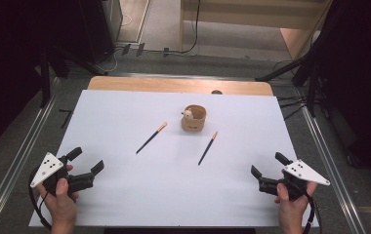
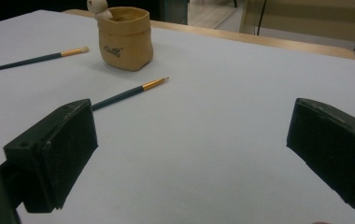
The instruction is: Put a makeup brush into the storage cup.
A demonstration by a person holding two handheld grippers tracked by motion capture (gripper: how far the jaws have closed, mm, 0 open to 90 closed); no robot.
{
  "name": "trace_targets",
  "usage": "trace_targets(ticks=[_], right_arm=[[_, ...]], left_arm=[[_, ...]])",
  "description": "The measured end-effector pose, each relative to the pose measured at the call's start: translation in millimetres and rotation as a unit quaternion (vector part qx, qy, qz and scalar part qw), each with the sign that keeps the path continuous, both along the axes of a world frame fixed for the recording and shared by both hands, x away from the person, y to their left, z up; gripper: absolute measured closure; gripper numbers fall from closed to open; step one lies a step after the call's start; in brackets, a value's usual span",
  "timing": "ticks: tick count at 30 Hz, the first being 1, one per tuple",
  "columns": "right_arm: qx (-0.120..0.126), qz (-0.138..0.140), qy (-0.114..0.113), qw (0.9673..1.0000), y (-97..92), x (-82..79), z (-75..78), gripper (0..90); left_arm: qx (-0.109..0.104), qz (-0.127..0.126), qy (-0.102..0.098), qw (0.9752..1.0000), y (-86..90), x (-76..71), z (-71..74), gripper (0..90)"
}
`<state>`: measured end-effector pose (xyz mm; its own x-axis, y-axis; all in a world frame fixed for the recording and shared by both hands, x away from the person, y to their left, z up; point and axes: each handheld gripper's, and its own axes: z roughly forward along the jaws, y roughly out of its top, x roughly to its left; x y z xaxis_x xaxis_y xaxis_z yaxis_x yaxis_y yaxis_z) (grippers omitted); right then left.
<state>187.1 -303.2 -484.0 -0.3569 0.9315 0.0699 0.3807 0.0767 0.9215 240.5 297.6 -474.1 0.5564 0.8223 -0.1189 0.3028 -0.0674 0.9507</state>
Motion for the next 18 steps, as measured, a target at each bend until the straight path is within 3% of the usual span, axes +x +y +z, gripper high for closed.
trace_targets(ticks=[6, 8, 11, 15, 18], right_arm=[[-0.009, 0.003, 0.004, 0.9999, -0.8, 0.8, -4.2, 2.3], [-0.021, -0.002, 0.002, 0.9998, -1.5, 0.6, -3.8, 2.3], [-0.002, -0.007, -0.007, 1.0, -5.8, -1.3, -0.2, 2.4], [0.005, -0.01, -0.008, 0.9999, -8.6, -5.1, 0.6, 2.4], [0.005, -0.007, -0.005, 1.0, -6.8, -6.2, 0.4, 2.4]], left_arm=[[-0.008, -0.003, 0.001, 1.0, -8.8, 1.7, 1.3, 5.2], [0.006, -0.009, 0.0, 0.9999, -17.1, 4.3, 1.8, 5.2], [0.005, -0.013, 0.003, 0.9999, -21.5, 7.5, 0.9, 5.3], [-0.006, -0.014, 0.006, 0.9999, -30.2, 13.2, 3.7, 5.8], [0.009, -0.025, 0.002, 0.9997, -40.9, 18.9, 9.9, 5.8]])
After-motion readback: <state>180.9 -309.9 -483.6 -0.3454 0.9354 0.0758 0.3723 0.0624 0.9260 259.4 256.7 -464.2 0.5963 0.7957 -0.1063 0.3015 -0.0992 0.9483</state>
